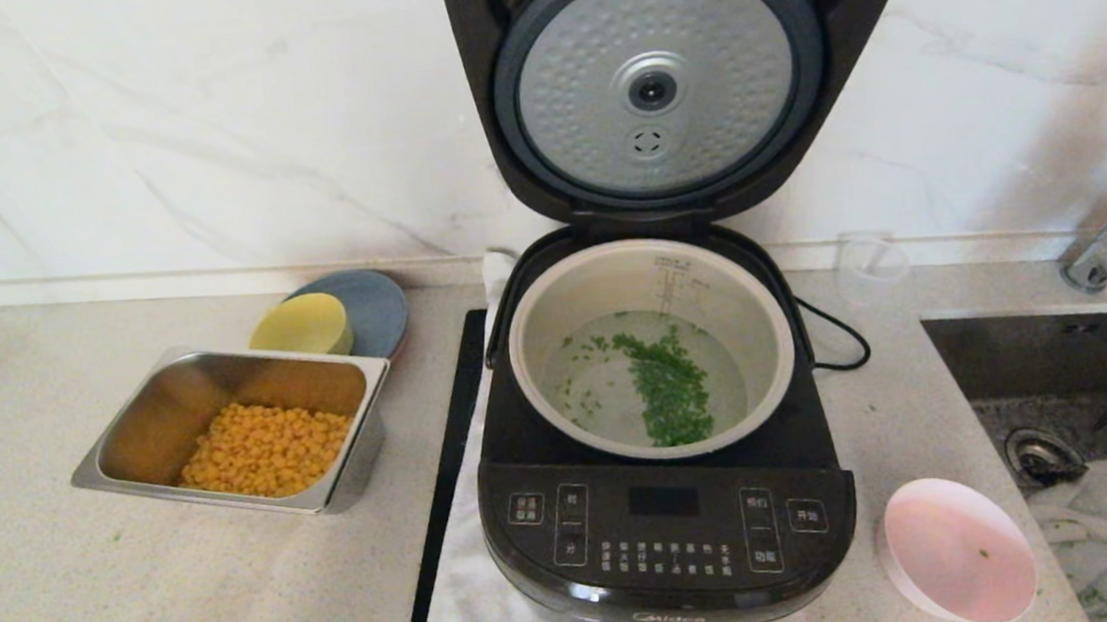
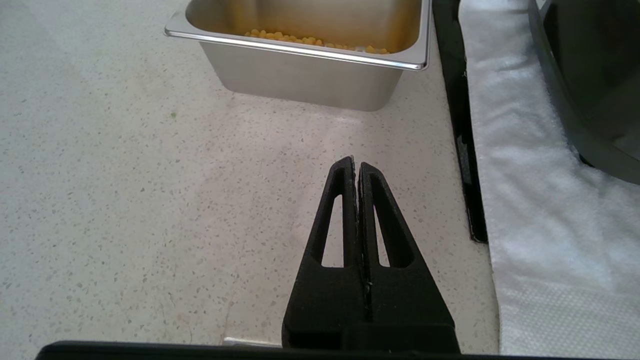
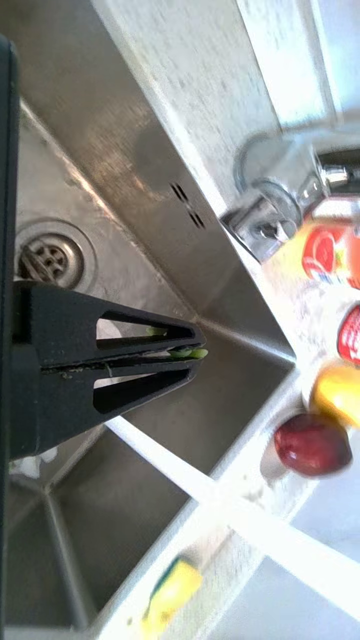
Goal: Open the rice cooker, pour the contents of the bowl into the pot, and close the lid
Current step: Turn off the tap
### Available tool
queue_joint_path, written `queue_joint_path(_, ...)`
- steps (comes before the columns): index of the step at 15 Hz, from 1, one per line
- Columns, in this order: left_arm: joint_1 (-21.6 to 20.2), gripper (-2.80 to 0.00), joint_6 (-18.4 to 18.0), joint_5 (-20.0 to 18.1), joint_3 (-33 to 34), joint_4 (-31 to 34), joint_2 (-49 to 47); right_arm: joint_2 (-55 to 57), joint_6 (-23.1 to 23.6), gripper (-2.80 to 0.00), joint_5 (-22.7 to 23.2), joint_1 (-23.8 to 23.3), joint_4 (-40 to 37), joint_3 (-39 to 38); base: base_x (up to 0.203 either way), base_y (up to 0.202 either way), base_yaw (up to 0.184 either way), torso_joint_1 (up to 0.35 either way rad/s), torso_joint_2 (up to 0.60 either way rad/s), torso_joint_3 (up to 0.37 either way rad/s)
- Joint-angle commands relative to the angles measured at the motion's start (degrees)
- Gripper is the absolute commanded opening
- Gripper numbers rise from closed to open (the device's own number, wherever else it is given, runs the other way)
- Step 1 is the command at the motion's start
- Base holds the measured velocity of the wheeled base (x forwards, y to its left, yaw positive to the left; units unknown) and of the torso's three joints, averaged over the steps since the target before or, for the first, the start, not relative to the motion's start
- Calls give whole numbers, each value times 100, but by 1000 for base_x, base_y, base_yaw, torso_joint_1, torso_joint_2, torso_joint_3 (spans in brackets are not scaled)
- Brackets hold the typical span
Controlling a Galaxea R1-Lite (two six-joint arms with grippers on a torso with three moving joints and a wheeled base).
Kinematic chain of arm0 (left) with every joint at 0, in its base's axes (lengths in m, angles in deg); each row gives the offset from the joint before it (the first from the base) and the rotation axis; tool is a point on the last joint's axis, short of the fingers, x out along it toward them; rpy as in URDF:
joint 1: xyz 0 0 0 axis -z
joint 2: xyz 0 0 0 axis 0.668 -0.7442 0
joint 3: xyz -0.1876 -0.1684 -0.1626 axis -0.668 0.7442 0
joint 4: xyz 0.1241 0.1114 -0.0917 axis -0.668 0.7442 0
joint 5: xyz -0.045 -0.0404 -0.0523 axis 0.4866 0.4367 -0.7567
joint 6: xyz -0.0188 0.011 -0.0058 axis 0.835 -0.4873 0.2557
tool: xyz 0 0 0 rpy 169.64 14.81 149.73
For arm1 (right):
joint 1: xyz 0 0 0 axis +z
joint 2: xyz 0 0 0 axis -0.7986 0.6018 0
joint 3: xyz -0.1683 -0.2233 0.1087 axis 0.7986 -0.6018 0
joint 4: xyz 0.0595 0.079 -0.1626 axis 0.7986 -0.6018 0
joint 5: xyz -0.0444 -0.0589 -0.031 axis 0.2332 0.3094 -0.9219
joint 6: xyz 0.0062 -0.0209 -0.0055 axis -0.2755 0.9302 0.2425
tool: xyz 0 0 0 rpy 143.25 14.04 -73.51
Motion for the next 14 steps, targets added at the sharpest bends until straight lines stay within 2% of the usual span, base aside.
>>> queue_joint_path(1,1,-280,4,4,44,-2,6,202,95,-280,-220,66,55,177,0,0,0,0,0,0)
queue_joint_path(6,1,-280,4,4,44,-2,6,571,203,-280,-277,93,238,380,0,0,0,0,0,0)
queue_joint_path(14,1,-280,-5,4,44,-2,6,1046,382,-280,-372,91,247,1132,0,0,0,0,0,0)
